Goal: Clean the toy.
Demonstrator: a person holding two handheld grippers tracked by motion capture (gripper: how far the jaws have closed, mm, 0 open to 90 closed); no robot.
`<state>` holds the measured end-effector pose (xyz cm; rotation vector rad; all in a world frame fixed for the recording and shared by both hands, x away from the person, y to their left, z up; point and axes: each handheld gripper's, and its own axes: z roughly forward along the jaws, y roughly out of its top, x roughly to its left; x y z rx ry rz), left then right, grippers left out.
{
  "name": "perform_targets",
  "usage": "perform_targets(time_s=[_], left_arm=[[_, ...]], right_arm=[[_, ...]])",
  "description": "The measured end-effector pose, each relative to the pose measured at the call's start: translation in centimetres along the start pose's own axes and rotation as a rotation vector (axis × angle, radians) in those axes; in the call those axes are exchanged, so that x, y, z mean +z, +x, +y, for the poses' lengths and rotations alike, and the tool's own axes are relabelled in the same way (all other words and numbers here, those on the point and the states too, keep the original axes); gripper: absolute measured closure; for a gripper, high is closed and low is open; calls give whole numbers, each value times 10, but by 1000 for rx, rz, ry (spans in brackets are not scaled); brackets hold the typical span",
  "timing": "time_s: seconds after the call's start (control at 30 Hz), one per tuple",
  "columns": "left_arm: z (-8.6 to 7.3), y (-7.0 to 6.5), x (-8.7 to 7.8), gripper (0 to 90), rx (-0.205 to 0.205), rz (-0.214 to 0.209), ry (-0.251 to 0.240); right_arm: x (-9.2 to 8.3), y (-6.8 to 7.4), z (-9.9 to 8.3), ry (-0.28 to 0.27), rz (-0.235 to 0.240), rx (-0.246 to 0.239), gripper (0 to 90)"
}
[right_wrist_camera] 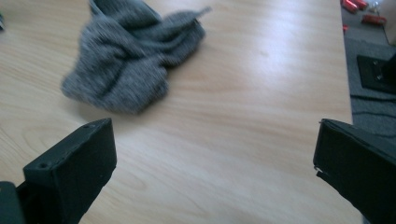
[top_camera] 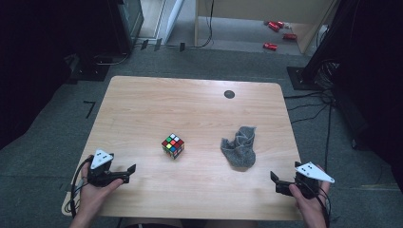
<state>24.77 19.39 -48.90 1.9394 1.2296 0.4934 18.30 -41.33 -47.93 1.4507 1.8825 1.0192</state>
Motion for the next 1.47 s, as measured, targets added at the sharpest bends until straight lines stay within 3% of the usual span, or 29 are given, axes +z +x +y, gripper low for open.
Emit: perform_targets(time_s=[0.1, 0.27, 0.33, 0.37, 0.5, 0.63, 0.8, 0.9, 1.0, 1.1, 1.47], left_arm=[[-5, 6, -4, 27, -13, 7, 6], [-18, 18, -12, 27, -23, 47, 23], [-22, 19, -14, 27, 5, 83, 32], [-24, 19, -15, 27, 40, 118, 41], [-31, 22, -14, 28, 65, 141, 69], [-34, 24, -10, 28, 47, 122, 87], [-35, 22, -6, 29, 75, 123, 109], [-37, 21, -4, 29, 82, 124, 117], [-38, 22, -4, 30, 76, 112, 116], [-37, 25, -2, 28, 40, 89, 132], [-36, 25, -1, 24, 37, 93, 132]], right_arm=[[0, -9, -11, 39, -29, 6, 0], [0, -20, -27, 79, -39, 44, 0], [1, -23, -32, 101, -46, 50, 0], [2, -24, -34, 104, -47, 58, 0], [5, -26, -38, 115, -43, 58, 0], [12, -21, -39, 143, -35, 39, 0], [19, -16, -41, 163, -74, 1, 0], [20, -17, -43, 171, -63, 9, 0], [20, -18, -43, 184, -13, 14, 0], [20, -18, -43, 185, -8, 10, 0], [20, -18, -43, 185, -7, 10, 0]])
